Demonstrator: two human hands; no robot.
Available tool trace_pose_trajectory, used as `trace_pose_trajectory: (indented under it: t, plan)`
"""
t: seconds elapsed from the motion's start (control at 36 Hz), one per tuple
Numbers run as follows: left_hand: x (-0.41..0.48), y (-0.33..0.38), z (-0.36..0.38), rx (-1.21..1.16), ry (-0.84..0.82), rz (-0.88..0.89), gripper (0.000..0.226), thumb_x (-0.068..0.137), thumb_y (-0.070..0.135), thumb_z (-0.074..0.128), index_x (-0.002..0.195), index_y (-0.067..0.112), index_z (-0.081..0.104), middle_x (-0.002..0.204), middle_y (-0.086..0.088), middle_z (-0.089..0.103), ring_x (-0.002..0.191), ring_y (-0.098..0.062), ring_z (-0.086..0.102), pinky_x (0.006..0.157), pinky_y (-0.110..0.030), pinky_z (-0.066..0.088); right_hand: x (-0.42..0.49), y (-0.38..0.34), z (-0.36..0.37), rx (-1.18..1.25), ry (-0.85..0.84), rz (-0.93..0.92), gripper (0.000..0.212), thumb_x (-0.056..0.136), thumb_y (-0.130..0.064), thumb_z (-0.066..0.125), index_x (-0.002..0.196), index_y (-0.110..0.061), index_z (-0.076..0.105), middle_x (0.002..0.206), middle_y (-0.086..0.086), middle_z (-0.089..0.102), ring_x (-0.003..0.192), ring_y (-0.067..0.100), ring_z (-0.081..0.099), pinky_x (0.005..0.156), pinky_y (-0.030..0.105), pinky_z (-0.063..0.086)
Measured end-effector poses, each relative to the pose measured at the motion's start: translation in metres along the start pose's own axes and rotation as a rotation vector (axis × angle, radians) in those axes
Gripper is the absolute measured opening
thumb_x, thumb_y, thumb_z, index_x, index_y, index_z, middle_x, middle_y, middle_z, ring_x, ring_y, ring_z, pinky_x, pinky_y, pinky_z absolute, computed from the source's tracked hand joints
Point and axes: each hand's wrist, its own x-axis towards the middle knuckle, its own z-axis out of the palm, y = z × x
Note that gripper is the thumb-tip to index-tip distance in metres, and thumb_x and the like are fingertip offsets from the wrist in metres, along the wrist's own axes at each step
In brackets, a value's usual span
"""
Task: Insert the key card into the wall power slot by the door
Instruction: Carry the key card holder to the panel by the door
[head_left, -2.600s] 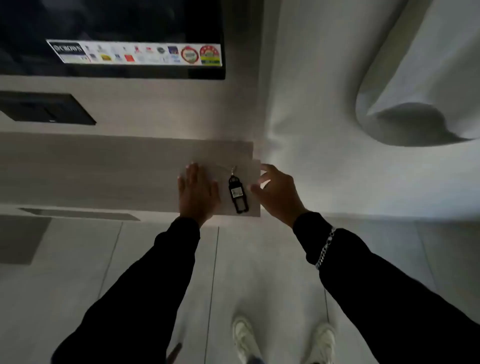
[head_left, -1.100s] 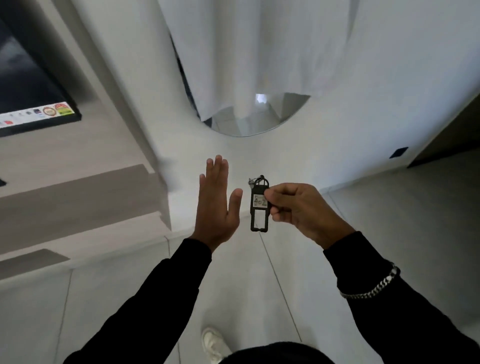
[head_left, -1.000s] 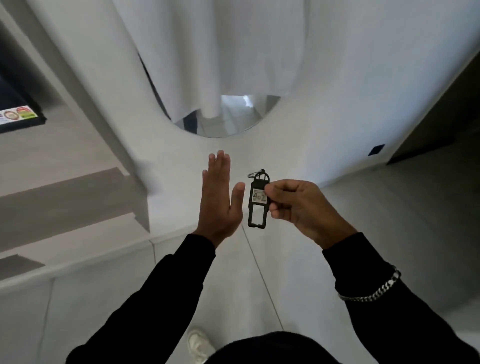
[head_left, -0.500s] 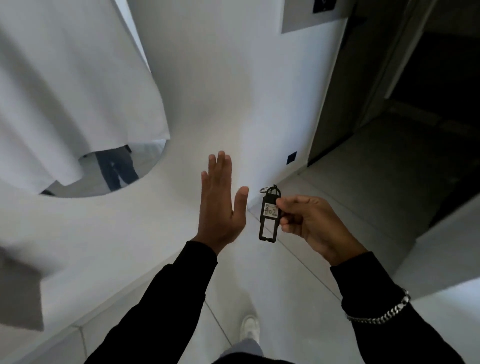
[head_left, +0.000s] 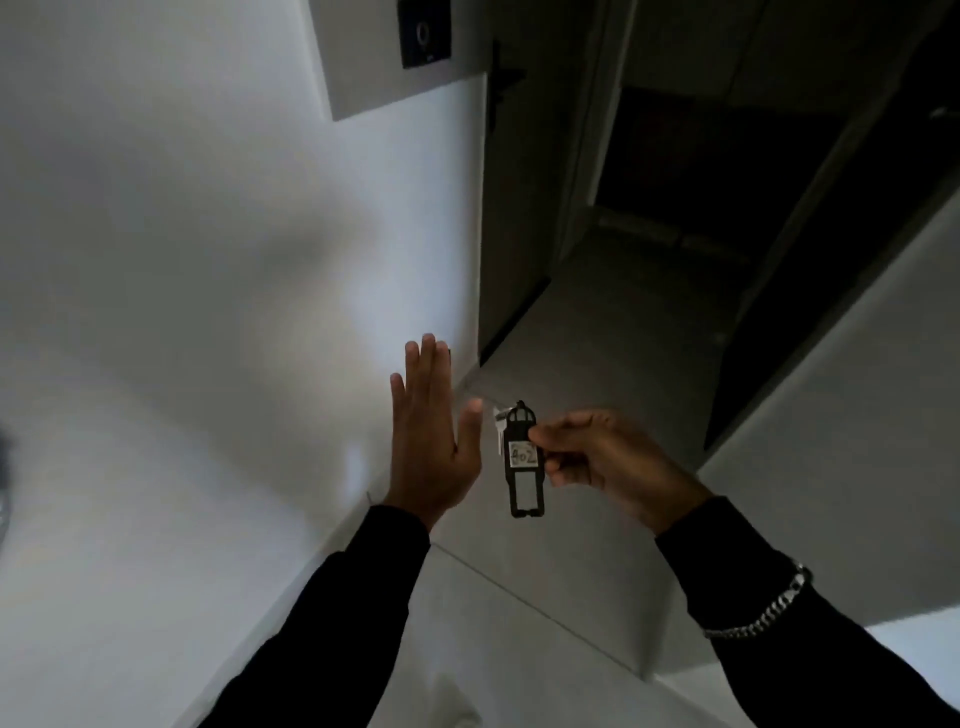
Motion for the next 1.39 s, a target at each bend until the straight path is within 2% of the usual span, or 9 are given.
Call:
trace_pose_trajectory:
  t: [0.11, 0.25, 0.39, 0.5, 0.67, 0.89, 1.17, 1.28, 1.39]
  plan:
    - [0.049, -0.006, 0.034, 0.006, -0.015, 0.034, 0.067, 0.101, 0.045, 0.024, 0.158, 0.013, 0.011, 0.17, -0.005, 0.008, 0.159, -0.016, -0.003, 0.131, -0.041, 0.0, 0.04, -0.014, -0.036, 0.105, -0.003, 0.046, 0.023, 0.072, -0.017, 0.076, 0.088, 0.0, 0.074, 0.073, 0.01, 0.069, 0.057, 0.009, 0.063, 0.051, 0.017, 0.055]
    - [0.087, -0.013, 0.092, 0.02, -0.085, -0.002, 0.068, 0.1, 0.047, 0.022, 0.158, 0.013, 0.012, 0.17, -0.005, 0.011, 0.159, -0.015, 0.0, 0.131, -0.036, -0.001, 0.095, -0.023, -0.095, 0.127, -0.001, 0.087, 0.015, 0.067, -0.02, 0.077, 0.079, -0.011, 0.076, 0.063, 0.002, 0.071, 0.055, 0.007, 0.065, 0.051, 0.015, 0.055]
    - [0.139, -0.013, 0.144, 0.068, -0.032, -0.034, 0.068, 0.1, 0.046, 0.023, 0.158, 0.01, 0.017, 0.169, -0.008, 0.014, 0.159, -0.018, 0.003, 0.131, -0.043, 0.004, 0.153, -0.034, -0.16, 0.157, -0.02, 0.086, 0.004, 0.083, -0.006, 0.069, 0.084, -0.005, 0.073, 0.06, 0.002, 0.07, 0.051, 0.006, 0.063, 0.047, 0.015, 0.055]
    - [0.184, -0.001, 0.172, 0.074, 0.038, -0.059, 0.067, 0.101, 0.045, 0.026, 0.158, 0.012, 0.018, 0.169, -0.006, 0.014, 0.159, -0.017, 0.002, 0.131, -0.048, 0.007, 0.191, -0.058, -0.206, 0.156, -0.027, 0.092, 0.006, 0.083, -0.004, 0.069, 0.087, 0.0, 0.071, 0.066, 0.006, 0.07, 0.05, 0.007, 0.062, 0.047, 0.017, 0.055]
    - [0.241, 0.011, 0.206, 0.127, 0.093, -0.084, 0.068, 0.101, 0.045, 0.028, 0.157, 0.008, 0.019, 0.168, -0.008, 0.015, 0.159, -0.021, 0.005, 0.131, -0.042, 0.004, 0.248, -0.093, -0.257, 0.059, -0.098, 0.04, 0.005, 0.083, -0.004, 0.069, 0.078, -0.005, 0.07, 0.073, 0.012, 0.065, 0.05, 0.007, 0.061, 0.048, 0.016, 0.055]
    - [0.319, -0.009, 0.244, 0.15, 0.166, -0.119, 0.068, 0.1, 0.044, 0.028, 0.157, 0.007, 0.02, 0.168, -0.011, 0.016, 0.159, -0.024, 0.006, 0.131, -0.044, 0.005, 0.339, -0.132, -0.295, 0.014, -0.163, -0.004, 0.004, 0.084, -0.003, 0.068, 0.08, -0.005, 0.069, 0.064, 0.006, 0.063, 0.049, 0.006, 0.061, 0.047, 0.016, 0.054]
    - [0.432, -0.065, 0.29, 0.102, 0.354, -0.133, 0.065, 0.101, 0.037, 0.034, 0.155, 0.002, 0.022, 0.167, -0.018, 0.02, 0.159, -0.027, 0.011, 0.131, -0.033, 0.003, 0.465, -0.172, -0.319, -0.016, -0.283, -0.061, 0.003, 0.072, -0.01, 0.071, 0.075, -0.011, 0.071, 0.061, 0.002, 0.068, 0.049, 0.007, 0.062, 0.049, 0.018, 0.056]
    - [0.476, -0.08, 0.286, 0.167, 0.343, -0.121, 0.066, 0.101, 0.037, 0.034, 0.156, 0.002, 0.021, 0.168, -0.017, 0.018, 0.159, -0.026, 0.008, 0.132, -0.042, 0.005, 0.513, -0.198, -0.323, -0.061, -0.339, -0.081, 0.007, 0.082, -0.002, 0.066, 0.079, -0.008, 0.069, 0.055, -0.001, 0.069, 0.048, 0.006, 0.062, 0.048, 0.016, 0.055]
    - [0.515, -0.092, 0.278, 0.195, 0.406, -0.133, 0.064, 0.102, 0.034, 0.035, 0.155, 0.0, 0.023, 0.167, -0.02, 0.019, 0.159, -0.029, 0.009, 0.131, -0.051, 0.009, 0.562, -0.221, -0.321, -0.04, -0.408, -0.107, 0.006, 0.076, -0.006, 0.07, 0.076, -0.012, 0.072, 0.055, 0.0, 0.07, 0.048, 0.007, 0.063, 0.047, 0.017, 0.054]
